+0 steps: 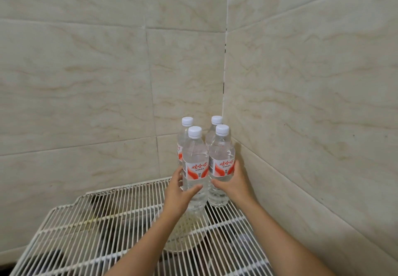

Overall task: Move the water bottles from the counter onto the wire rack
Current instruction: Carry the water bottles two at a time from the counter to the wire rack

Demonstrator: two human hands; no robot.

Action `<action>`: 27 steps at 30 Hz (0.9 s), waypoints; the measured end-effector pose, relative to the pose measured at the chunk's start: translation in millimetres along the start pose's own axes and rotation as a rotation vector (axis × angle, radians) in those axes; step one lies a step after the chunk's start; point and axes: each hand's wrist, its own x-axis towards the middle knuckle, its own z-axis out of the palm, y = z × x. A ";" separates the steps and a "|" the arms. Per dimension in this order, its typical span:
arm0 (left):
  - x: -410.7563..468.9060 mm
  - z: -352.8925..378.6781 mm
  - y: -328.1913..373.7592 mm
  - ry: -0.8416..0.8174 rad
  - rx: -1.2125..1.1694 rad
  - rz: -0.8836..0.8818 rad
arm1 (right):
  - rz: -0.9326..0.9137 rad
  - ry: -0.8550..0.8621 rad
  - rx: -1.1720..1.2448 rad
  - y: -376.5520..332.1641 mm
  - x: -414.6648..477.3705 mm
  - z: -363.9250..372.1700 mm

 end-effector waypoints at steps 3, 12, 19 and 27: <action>-1.8 1.7 0.6 0.026 0.017 0.003 | -0.007 0.014 0.000 -0.4 -1.0 1.4; -10.1 -0.6 0.9 -0.026 0.019 -0.026 | 0.058 0.044 -0.016 7.6 -5.0 5.2; -32.4 -32.8 -5.4 0.028 0.169 -0.119 | -0.016 0.236 -0.058 2.2 -58.9 18.4; -95.9 -109.3 -17.9 0.188 0.361 -0.142 | -0.395 -0.313 -0.676 -13.6 -93.3 72.5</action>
